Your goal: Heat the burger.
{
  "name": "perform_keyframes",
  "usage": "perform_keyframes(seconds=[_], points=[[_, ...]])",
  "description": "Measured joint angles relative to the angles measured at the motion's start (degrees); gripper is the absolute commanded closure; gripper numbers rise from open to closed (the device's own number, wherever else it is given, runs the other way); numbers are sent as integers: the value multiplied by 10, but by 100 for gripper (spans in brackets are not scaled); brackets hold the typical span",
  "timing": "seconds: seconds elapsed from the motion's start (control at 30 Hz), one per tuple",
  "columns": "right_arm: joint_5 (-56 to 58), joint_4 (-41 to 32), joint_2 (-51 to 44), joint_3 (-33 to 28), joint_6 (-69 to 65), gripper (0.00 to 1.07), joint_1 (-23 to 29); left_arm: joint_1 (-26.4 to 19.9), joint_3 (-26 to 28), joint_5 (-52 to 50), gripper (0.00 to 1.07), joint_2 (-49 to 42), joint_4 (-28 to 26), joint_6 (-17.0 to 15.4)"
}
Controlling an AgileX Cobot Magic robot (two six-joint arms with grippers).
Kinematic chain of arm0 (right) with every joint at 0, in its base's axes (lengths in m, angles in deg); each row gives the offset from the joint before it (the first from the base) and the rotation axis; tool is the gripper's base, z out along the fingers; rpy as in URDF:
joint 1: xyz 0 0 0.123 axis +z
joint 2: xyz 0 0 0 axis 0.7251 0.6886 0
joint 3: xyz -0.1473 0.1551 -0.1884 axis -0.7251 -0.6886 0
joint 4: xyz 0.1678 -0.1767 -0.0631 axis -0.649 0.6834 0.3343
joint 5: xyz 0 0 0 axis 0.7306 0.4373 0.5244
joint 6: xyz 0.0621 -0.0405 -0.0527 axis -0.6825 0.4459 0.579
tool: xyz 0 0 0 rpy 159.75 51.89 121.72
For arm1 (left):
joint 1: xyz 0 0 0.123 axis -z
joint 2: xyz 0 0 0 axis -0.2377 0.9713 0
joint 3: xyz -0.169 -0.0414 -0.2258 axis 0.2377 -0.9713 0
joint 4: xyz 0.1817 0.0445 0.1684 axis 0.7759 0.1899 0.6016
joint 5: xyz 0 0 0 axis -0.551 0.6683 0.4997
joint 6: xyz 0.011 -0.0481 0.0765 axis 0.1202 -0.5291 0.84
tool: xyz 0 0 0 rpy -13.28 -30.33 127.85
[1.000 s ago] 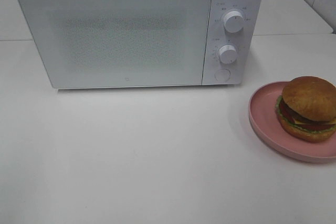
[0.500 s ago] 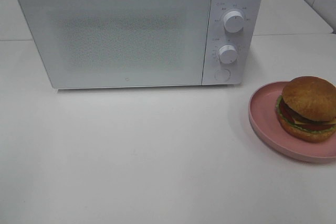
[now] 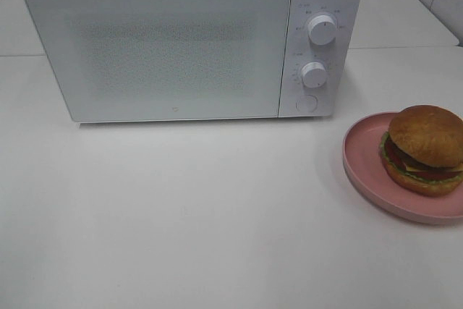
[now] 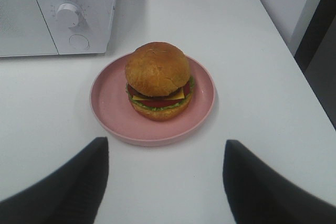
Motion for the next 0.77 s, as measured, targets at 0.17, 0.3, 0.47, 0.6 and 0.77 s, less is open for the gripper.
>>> perform_keyframes(seconds=[0.17, 0.3, 0.47, 0.6, 0.77], points=[[0, 0, 0, 0, 0, 47, 0, 0, 0, 0, 106, 0, 0, 0], [0, 0, 0, 0, 0, 47, 0, 0, 0, 0, 106, 0, 0, 0], [0, 0, 0, 0, 0, 47, 0, 0, 0, 0, 106, 0, 0, 0], [0, 0, 0, 0, 0, 47, 0, 0, 0, 0, 106, 0, 0, 0], [0, 0, 0, 0, 0, 47, 0, 0, 0, 0, 106, 0, 0, 0]])
